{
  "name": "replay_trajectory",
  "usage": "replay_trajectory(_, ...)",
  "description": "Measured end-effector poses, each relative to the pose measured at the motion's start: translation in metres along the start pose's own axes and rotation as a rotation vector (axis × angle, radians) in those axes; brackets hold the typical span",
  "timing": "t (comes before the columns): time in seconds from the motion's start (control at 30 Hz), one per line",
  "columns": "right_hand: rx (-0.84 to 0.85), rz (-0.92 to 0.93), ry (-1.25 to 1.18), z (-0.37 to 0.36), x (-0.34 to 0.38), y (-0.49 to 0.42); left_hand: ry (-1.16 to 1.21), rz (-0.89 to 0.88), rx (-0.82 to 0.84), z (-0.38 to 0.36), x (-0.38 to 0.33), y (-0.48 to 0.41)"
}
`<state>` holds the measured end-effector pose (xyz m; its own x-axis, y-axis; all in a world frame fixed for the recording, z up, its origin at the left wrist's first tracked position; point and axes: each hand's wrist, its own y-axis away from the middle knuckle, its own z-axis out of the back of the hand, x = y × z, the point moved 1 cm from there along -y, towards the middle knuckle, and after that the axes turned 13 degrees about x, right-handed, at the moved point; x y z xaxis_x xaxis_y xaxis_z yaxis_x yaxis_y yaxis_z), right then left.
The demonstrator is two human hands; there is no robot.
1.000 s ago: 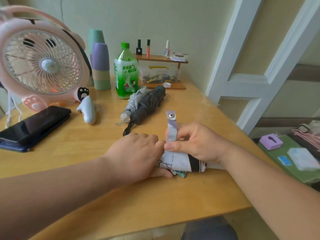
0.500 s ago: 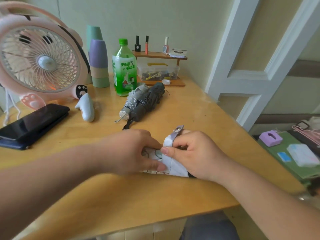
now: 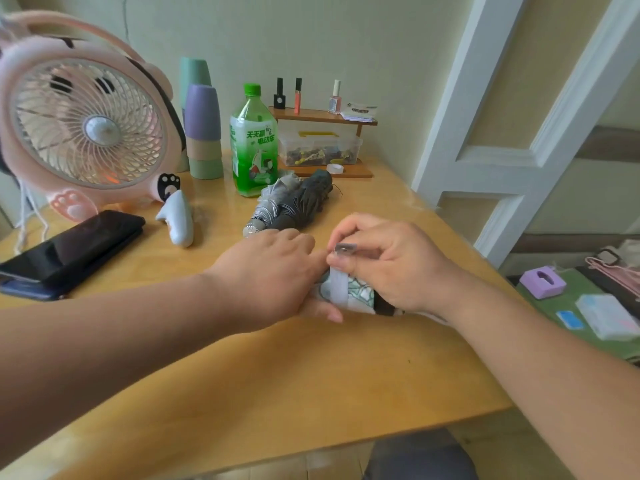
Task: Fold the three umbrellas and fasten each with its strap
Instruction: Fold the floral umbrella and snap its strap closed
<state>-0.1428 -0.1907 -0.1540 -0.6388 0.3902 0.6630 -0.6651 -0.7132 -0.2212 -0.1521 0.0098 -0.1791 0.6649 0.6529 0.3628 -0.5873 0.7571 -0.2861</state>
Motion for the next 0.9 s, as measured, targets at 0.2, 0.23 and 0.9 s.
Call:
replay_trajectory(0.2,-0.032,-0.059,0.013,-0.026,-0.024,-0.007,0.018,0.242,0.02,-0.028,-0.019,0.02)
replay_trajectory(0.23,-0.047,-0.062,0.035,-0.027,-0.022,-0.006,0.037,0.282,0.02,-0.027,-0.024,0.022)
replay_trajectory(0.9,-0.045,0.199,0.365,-0.027,0.007,0.019,0.07,0.072,0.186,0.004,0.001,0.023)
